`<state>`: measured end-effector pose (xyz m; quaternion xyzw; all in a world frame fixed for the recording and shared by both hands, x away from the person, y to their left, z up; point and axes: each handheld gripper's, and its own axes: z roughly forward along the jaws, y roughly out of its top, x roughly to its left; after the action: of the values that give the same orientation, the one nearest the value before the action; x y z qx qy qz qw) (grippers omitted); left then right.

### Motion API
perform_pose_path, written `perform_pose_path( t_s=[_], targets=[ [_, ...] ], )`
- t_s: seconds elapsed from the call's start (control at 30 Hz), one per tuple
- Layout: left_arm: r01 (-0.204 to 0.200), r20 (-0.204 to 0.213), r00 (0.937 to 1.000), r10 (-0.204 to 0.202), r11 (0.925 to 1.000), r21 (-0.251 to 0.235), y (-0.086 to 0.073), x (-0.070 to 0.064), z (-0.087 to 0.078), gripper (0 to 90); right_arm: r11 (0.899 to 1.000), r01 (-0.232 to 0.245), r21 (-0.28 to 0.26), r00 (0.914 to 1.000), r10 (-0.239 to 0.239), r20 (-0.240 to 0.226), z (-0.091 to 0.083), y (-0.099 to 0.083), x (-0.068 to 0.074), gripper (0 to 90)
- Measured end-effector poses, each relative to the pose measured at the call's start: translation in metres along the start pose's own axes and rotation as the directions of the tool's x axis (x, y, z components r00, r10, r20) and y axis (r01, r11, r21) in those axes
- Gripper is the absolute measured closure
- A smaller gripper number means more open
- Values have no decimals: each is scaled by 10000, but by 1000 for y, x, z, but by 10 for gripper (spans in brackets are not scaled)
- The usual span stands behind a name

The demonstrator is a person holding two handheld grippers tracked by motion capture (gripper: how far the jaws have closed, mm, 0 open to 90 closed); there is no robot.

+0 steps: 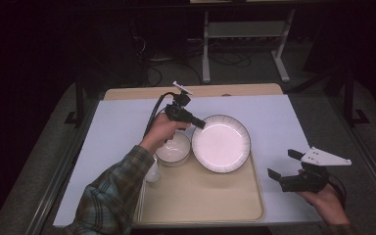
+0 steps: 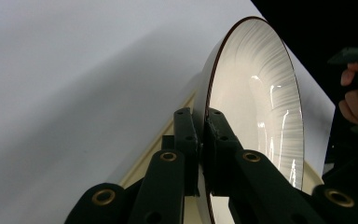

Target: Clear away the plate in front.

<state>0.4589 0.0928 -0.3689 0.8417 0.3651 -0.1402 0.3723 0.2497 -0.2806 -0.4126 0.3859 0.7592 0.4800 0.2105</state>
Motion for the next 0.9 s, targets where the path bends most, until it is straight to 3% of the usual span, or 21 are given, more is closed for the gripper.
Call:
perform_pose_path(
  t_s=[0.3, 0.47, 0.63, 0.9],
  targets=[
    [-376, 75, 9993, 372, 9978, 539, -7, -13, 16, 851, 10000, 3, 0, 10000, -3, -9, 0, 0, 0, 0],
    [-507, 316, 9983, 482, 9951, 851, -12, -18, 24, 849, 10000, -3, -1, 10000, 3, -11, 0, 0, 0, 0],
    [-695, 214, 9975, 674, 9908, 1161, -16, -21, 29, 848, 10000, -6, -1, 10000, 6, -7, 0, 0, 0, 0],
    [-621, 13, 9980, 625, 9882, 1397, -24, -21, 35, 850, 10000, -16, -11, 10000, 16, -3, 0, 0, 0, 0]
  ],
)
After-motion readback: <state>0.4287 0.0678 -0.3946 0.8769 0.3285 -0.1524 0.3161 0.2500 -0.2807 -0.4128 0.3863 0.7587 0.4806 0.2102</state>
